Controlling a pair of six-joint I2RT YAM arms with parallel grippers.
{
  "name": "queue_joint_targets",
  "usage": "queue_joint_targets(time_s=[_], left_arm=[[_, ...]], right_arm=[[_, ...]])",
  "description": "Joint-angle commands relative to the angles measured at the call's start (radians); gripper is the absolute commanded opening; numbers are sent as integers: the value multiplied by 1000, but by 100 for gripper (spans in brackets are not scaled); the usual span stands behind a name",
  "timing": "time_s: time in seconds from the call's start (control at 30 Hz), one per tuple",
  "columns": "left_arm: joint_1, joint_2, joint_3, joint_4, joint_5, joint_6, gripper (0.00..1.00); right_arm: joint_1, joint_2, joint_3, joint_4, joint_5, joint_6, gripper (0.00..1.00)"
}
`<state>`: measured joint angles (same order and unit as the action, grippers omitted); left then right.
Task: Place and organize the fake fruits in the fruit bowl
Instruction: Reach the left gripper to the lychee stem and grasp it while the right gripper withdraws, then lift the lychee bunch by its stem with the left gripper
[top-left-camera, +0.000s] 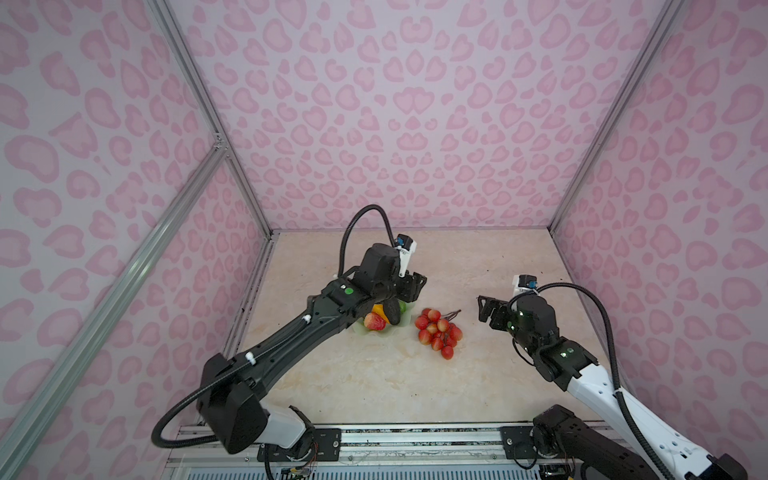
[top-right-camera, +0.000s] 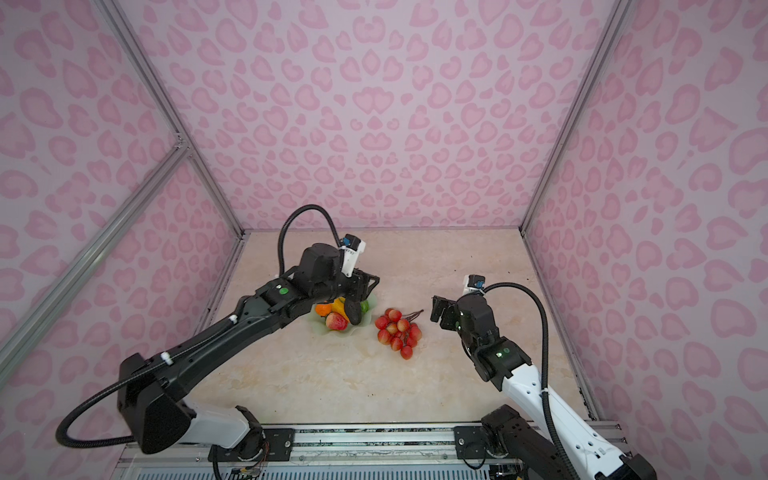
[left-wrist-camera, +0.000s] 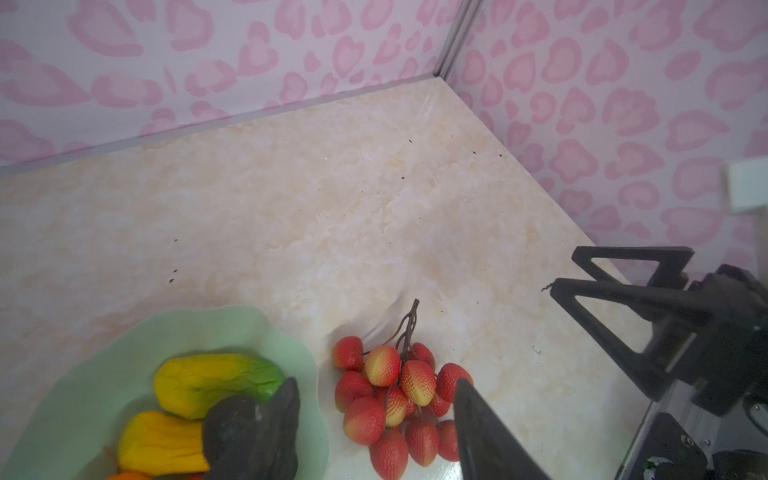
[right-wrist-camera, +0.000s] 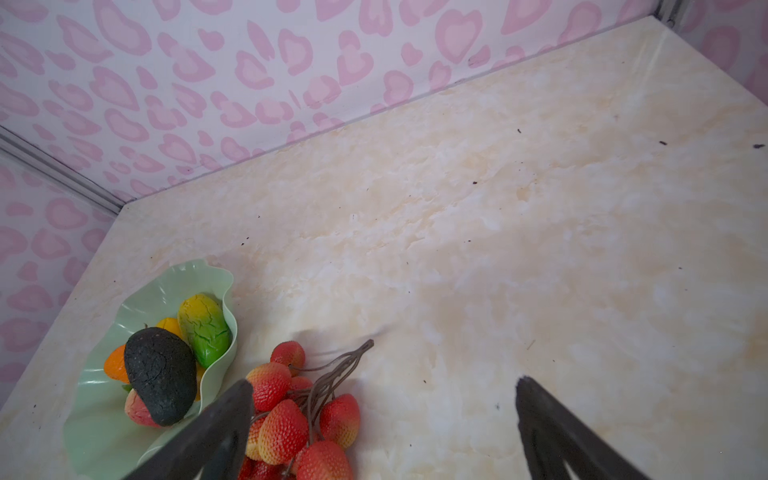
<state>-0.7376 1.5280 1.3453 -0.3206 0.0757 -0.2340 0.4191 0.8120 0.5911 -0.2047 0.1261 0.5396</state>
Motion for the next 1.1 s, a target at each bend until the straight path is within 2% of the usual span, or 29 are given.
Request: queue_joint_targets(time_s=[0.0, 0.2, 0.47, 0.67, 1.07], left_arm=[[-33, 151, 124, -48, 32, 72, 58], [-95, 466, 400, -169, 39, 114, 52], [-131, 747, 677, -331, -2, 139, 48], [-141, 781, 661, -374, -64, 146, 48], [-162, 820, 645, -394, -27, 145, 51]], right_arm=[[-61, -69, -24, -46, -26, 9, 97], [-207, -157, -60, -104, -120, 15, 97], [-271, -210, -88, -134, -154, 15, 97], [-279, -198, -105, -110, -169, 23, 97], [-281, -180, -109, -92, -176, 28, 97]])
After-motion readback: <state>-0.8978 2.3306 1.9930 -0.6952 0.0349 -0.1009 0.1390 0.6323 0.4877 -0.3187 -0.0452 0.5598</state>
